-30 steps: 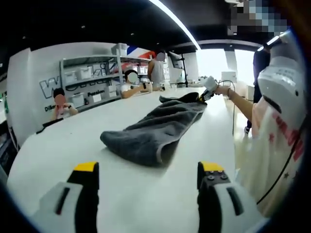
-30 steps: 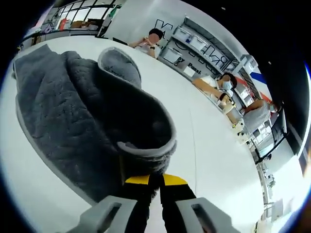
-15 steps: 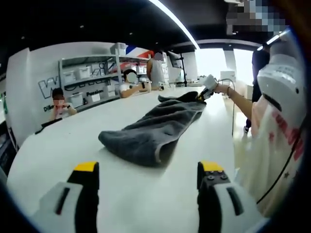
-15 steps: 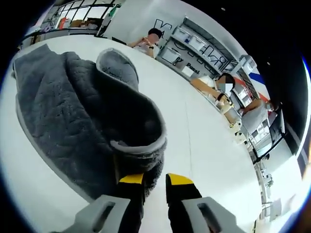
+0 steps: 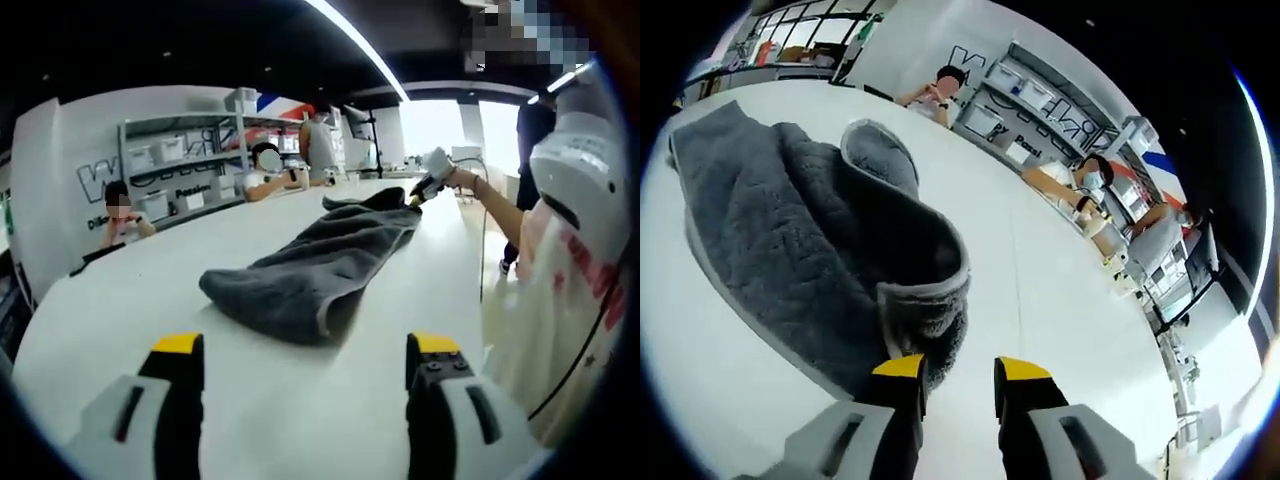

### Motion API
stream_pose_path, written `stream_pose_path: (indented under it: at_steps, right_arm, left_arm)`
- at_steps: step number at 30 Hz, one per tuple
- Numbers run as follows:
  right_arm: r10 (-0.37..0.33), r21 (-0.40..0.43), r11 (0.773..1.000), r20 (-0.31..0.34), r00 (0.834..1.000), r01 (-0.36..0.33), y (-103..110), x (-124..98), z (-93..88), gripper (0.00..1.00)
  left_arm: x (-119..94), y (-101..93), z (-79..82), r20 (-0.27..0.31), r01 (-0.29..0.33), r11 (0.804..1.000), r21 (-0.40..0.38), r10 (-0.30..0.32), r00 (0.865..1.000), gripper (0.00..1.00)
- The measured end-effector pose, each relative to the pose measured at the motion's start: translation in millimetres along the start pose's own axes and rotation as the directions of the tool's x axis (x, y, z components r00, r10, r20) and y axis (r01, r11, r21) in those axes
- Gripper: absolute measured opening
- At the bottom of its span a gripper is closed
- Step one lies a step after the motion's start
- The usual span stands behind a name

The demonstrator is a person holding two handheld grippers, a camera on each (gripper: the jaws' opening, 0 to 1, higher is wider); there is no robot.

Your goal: Fold the towel on the table until its edges align and the towel forms a compact rectangular stack.

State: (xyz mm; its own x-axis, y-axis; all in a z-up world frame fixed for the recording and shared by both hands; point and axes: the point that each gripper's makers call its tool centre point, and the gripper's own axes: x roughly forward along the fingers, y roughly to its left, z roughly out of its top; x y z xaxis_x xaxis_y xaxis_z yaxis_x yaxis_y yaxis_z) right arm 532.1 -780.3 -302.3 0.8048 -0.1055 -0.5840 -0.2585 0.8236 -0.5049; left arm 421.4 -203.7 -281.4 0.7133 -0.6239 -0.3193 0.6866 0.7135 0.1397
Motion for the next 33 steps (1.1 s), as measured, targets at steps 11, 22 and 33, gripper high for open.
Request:
stream_pose_path:
  at_steps: [11, 22, 33]
  right_arm:
    - [0.056, -0.008, 0.998, 0.048, 0.997, -0.056, 20.0, -19.3, 21.4, 0.47]
    - [0.169, -0.005, 0.985, 0.127, 0.977, -0.170, 49.6, -39.0, 41.4, 0.76]
    - [0.226, -0.023, 0.974, 0.170, 0.959, -0.225, 69.4, -55.6, 49.4, 1.00]
  left_arm:
    - [-2.7, -0.3, -0.3, 0.007, -0.002, 1.000, -0.001, 0.002, 1.000, 0.87]
    - [-3.2, 0.1, -0.7, 0.010, -0.005, 1.000, -0.004, 0.005, 1.000, 0.87]
    - [-3.7, 1.0, -1.8, 0.006, -0.007, 1.000, -0.004, 0.007, 1.000, 0.87]
